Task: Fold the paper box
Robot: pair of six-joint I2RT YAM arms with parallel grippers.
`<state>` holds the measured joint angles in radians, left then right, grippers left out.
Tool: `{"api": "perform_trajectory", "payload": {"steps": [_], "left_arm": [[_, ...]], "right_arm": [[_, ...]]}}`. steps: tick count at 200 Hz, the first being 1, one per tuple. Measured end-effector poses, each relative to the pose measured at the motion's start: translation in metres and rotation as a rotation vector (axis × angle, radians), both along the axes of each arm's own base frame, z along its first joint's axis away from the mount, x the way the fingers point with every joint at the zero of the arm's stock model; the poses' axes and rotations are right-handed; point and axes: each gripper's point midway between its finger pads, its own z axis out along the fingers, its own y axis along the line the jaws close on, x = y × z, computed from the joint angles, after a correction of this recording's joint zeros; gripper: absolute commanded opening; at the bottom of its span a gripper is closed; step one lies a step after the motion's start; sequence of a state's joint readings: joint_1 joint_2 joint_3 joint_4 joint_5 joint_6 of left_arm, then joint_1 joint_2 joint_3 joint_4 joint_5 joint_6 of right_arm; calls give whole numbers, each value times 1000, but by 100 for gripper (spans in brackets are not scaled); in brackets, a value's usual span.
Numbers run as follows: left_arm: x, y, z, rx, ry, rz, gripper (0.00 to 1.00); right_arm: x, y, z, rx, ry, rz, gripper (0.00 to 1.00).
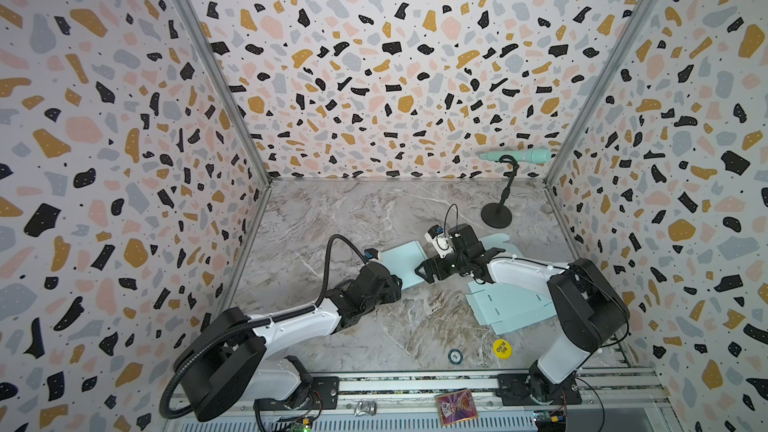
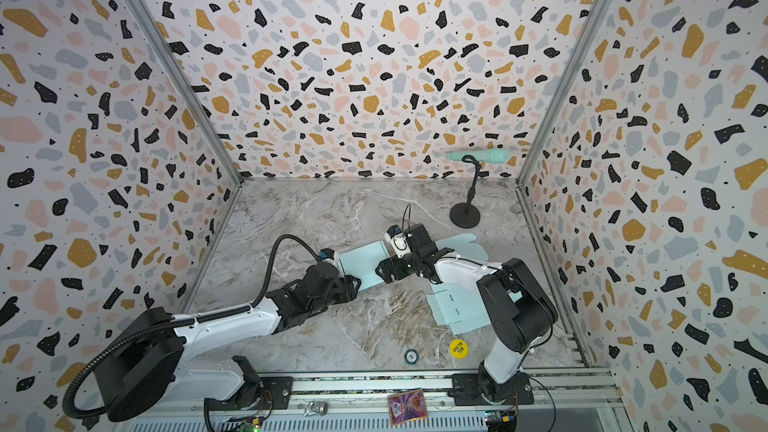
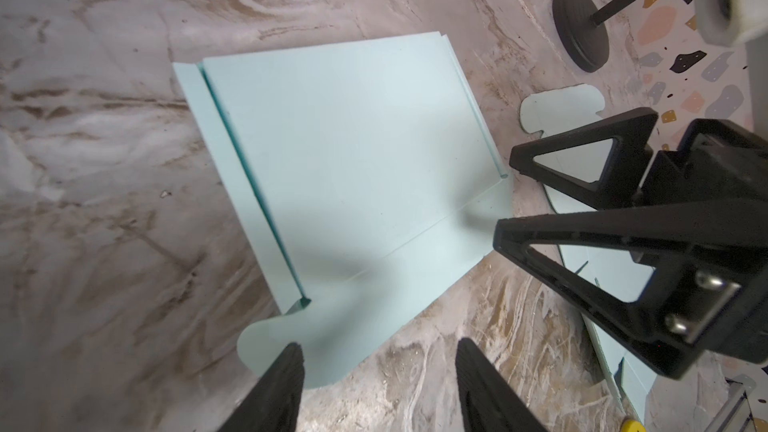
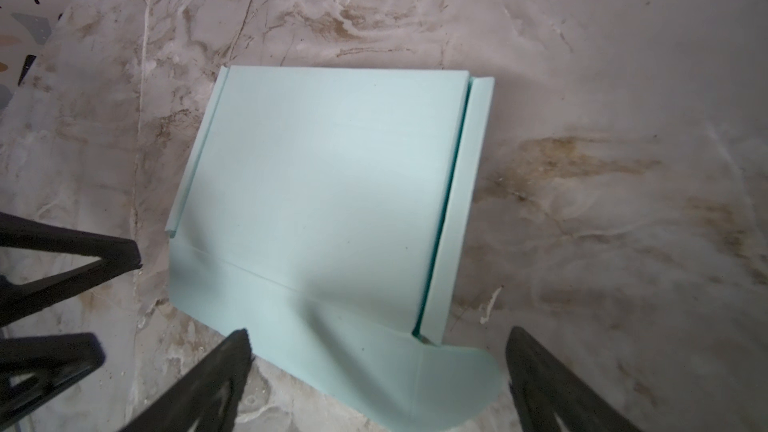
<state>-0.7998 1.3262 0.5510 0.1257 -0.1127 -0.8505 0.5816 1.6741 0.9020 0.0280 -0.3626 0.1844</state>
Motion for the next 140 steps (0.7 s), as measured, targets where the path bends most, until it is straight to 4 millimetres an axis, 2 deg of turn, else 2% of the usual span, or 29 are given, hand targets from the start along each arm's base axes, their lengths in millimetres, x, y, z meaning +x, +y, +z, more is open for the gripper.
{"api": "perform_trajectory", "payload": {"steps": [55,86,140], "left_arm": [[2,-1,-15,22,20,13,61],[4,0,-22,37,25,17,61],[5,-2,-24,40,22,14,61]], "right_arm": [[-15,-4,-10,-5,39,11,97],[-22,1,-12,-4,49,22,95],[-30,8,-12,1,59,34,94]]}}
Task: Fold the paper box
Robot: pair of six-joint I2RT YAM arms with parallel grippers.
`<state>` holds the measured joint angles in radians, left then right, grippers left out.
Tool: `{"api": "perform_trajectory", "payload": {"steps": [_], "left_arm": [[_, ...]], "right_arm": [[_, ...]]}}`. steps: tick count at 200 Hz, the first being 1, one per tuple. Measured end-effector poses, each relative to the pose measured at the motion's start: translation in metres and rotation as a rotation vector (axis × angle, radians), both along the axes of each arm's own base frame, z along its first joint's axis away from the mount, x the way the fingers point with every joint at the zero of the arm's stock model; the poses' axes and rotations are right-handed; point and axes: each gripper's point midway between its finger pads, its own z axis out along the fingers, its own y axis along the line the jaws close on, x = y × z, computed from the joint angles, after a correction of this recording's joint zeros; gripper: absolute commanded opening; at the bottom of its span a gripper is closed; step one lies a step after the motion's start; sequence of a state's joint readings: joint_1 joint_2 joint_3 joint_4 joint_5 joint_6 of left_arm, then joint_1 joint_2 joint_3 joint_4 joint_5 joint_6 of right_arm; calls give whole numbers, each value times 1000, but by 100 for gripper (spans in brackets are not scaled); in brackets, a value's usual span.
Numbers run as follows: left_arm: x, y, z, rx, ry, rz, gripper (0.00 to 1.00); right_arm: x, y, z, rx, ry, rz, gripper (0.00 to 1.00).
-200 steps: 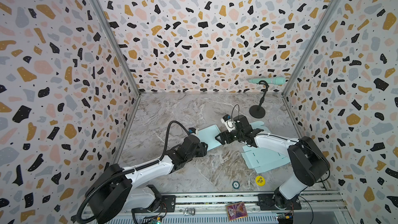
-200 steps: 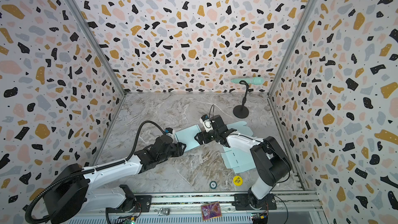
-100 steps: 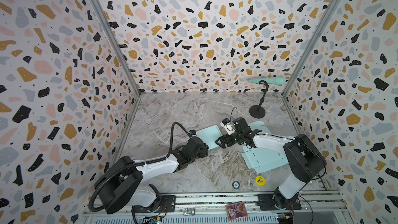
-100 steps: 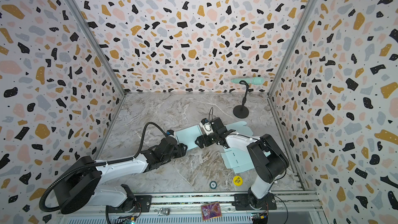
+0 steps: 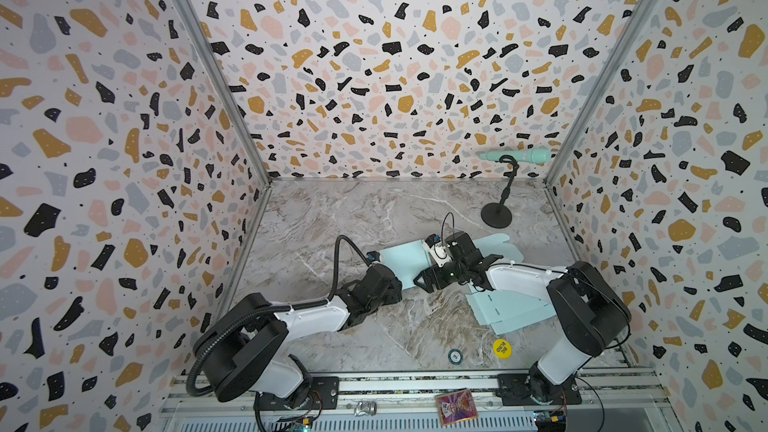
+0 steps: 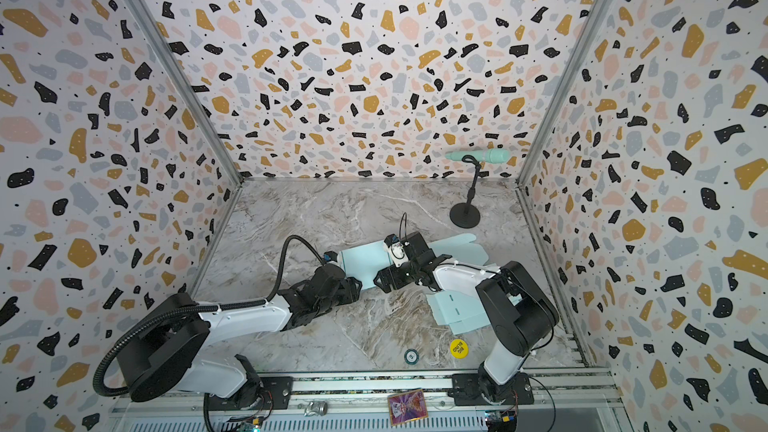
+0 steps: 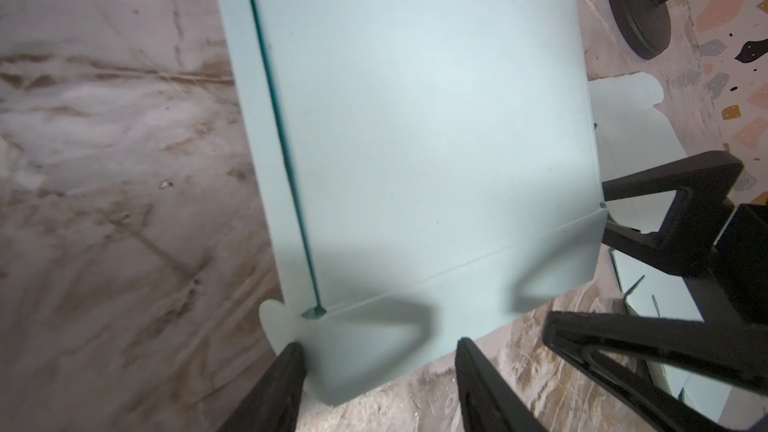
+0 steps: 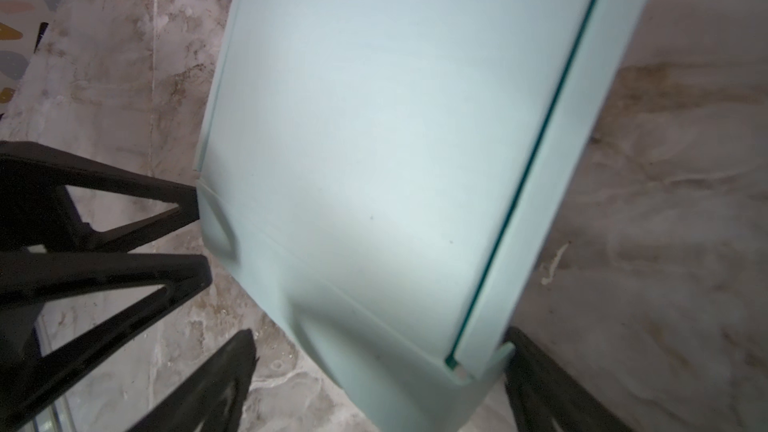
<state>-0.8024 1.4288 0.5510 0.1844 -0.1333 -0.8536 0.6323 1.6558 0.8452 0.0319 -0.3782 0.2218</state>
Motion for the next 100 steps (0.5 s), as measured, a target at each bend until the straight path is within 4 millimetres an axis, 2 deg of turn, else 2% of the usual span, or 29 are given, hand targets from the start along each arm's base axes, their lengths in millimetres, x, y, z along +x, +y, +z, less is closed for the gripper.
{"api": "perform_trajectory", "payload": {"steps": [22,43,70,84,100], "left_arm": [[-1,-2,6,-11,-9,-14,66],[-6,-1,12,-6,-10,-47,67],[-12,5,23,42,-3,-86,67],[-4,5,36,60,-19,-96,67],[20,7,57,74,-61,-87,67]], "right_arm": [[0,-9,-4,9,16,-25,96],[-4,-32,-7,17,41,-75,96],[4,-54,7,38,18,-149,96],[5,-56,20,61,-8,-161,96],[0,-53,36,96,-32,-164,96]]}}
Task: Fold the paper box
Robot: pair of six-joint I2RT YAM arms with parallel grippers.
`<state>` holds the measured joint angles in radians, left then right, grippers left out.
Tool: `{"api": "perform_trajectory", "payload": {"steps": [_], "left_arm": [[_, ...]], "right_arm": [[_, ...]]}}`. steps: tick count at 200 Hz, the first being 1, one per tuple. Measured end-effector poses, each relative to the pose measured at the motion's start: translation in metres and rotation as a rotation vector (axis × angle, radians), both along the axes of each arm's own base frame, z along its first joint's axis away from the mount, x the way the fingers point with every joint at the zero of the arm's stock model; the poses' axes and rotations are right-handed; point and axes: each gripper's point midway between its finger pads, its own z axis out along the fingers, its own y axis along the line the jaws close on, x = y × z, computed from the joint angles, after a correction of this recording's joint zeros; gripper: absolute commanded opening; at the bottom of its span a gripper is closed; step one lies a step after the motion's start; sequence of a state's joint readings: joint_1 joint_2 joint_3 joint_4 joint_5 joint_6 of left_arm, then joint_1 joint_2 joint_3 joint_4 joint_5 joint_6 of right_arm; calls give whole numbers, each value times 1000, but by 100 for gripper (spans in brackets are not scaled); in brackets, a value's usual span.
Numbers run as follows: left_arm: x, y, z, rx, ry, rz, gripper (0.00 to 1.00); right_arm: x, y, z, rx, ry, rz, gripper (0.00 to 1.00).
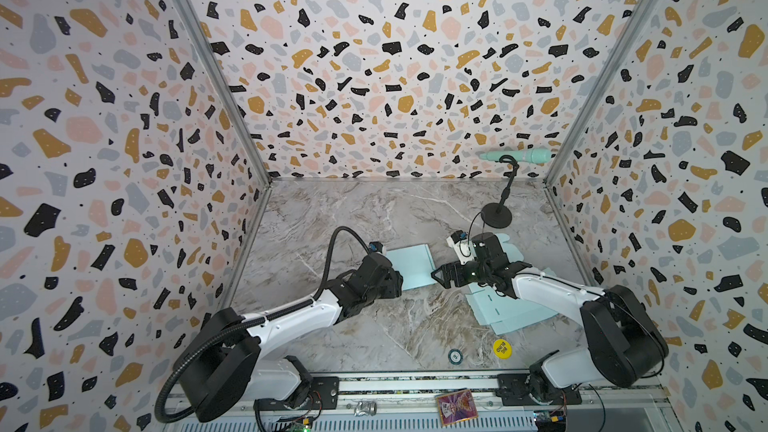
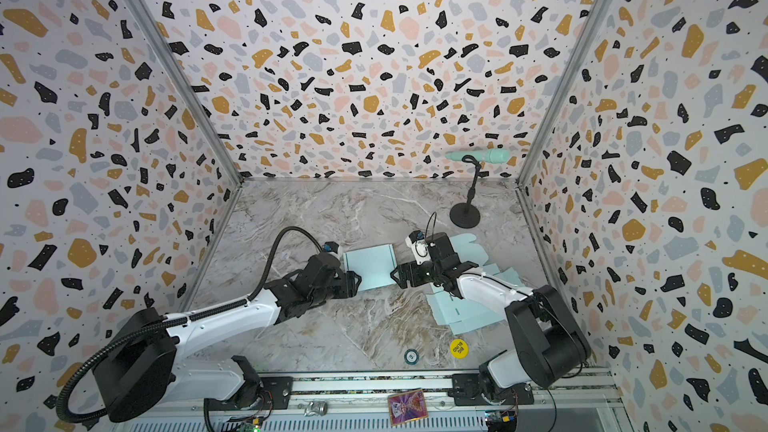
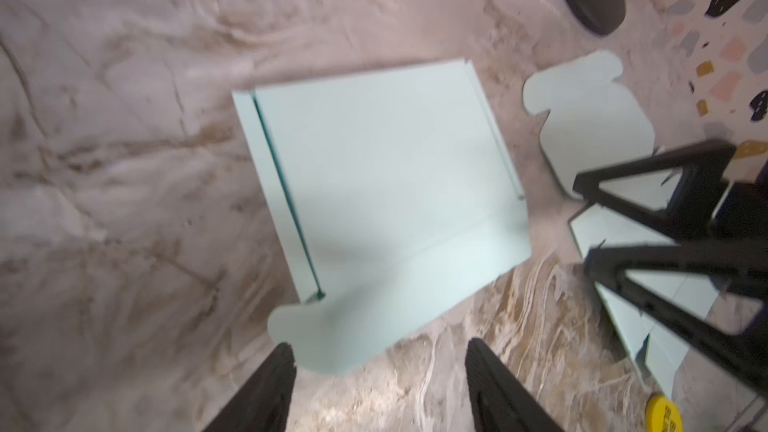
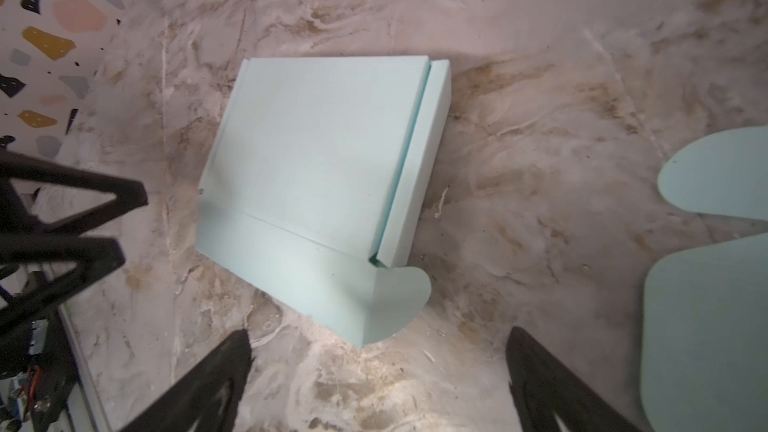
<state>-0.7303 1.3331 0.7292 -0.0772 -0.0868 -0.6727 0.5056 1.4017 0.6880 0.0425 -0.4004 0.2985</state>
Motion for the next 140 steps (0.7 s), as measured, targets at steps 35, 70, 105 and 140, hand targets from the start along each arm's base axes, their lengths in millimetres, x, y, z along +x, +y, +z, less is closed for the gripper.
{"api": "perform_trajectory", "payload": {"steps": [35,70,105,140], "left_arm": [[83,-15,27,40,-68,-16,70],[133,-34,-6,125,-47,-92,74],[130,-34,-50,195,32,-166,76],[121,-31,-63,209,52,-197,75]], "right_arm": [[-31,8,16,72,3,19,95],[-70,15,2,152,101,39,95],[-87,22,-18,222,209,39,95],[-84,34,-24,280,253,43,95]]}}
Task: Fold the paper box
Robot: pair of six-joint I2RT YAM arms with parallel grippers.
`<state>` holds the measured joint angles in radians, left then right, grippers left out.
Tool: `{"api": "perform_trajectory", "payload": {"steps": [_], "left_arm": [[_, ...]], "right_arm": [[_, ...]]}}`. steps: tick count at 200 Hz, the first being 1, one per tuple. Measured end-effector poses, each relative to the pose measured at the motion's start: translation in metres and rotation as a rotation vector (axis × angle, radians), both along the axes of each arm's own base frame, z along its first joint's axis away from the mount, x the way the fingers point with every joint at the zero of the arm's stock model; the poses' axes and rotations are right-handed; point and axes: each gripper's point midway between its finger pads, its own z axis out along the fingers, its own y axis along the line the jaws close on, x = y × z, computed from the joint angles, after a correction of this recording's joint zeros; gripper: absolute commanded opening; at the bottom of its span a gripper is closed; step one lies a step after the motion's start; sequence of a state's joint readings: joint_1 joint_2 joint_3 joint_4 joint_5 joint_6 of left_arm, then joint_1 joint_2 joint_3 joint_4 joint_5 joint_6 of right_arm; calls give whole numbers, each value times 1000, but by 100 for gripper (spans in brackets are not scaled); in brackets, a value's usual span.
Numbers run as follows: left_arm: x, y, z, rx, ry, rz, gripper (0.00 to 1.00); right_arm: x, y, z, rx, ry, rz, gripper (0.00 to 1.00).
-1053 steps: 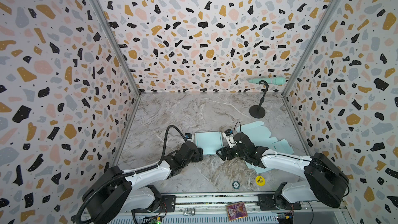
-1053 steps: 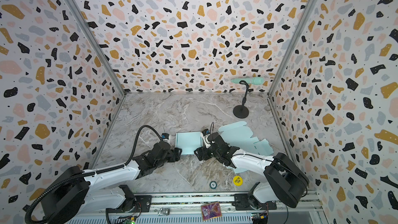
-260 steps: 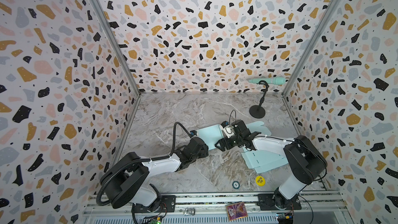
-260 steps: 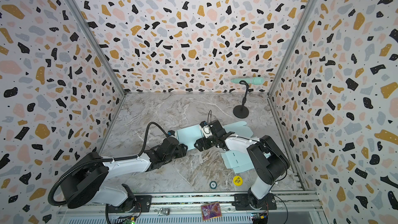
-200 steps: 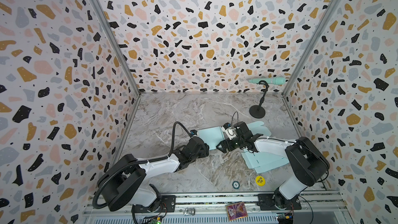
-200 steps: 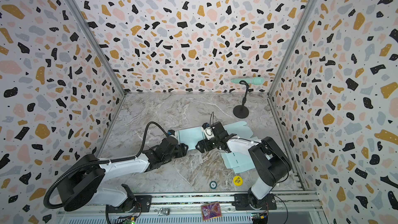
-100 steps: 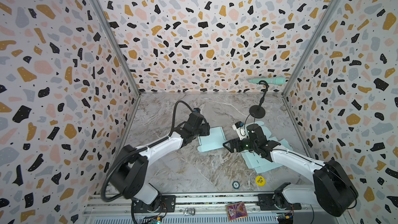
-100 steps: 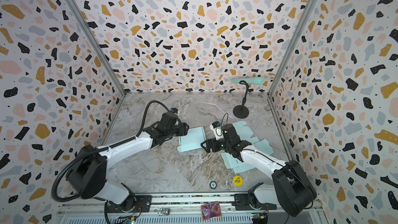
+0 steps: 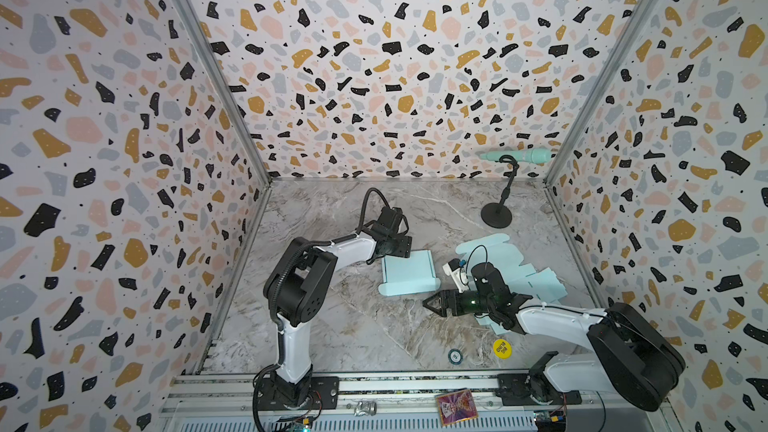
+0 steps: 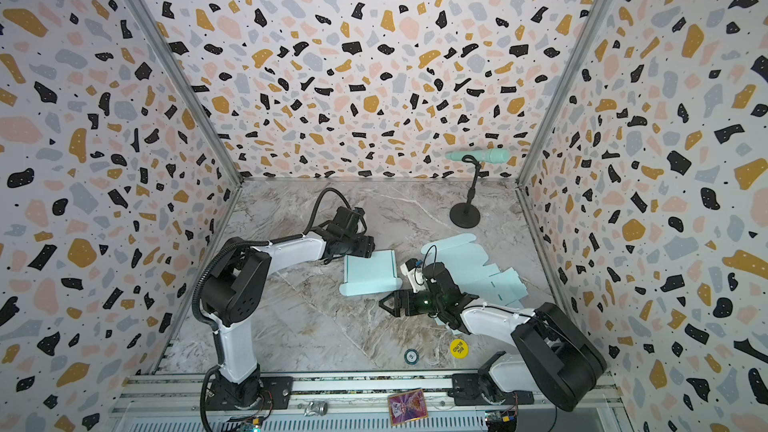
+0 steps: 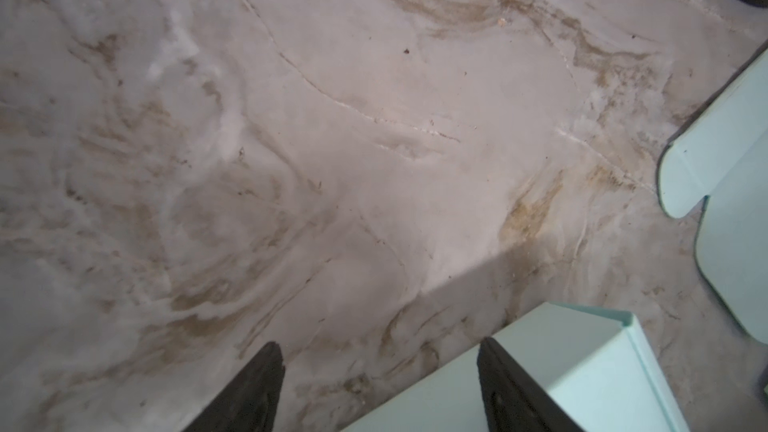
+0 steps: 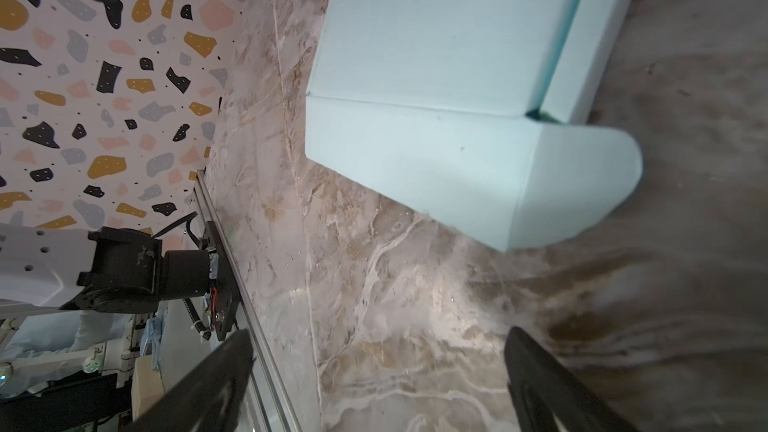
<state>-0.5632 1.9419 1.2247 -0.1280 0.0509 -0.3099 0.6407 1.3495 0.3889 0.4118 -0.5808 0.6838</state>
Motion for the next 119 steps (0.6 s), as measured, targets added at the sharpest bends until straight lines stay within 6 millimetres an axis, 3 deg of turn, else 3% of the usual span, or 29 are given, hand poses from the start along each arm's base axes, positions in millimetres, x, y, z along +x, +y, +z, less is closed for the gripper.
{"api": "perform_trajectory", "payload": {"steps": [21,70,119], "left_arm": [[-13,6,-11,0,27,-4,74],[-42,22,-11,-35,46,20,71],[-69,35,-9,-53,59,40,70]], "right_arm": [[3,5,-3,31,19,4,94],[11,9,-16,48,48,2,93],[37,16,-15,50,5,8,92]]}}
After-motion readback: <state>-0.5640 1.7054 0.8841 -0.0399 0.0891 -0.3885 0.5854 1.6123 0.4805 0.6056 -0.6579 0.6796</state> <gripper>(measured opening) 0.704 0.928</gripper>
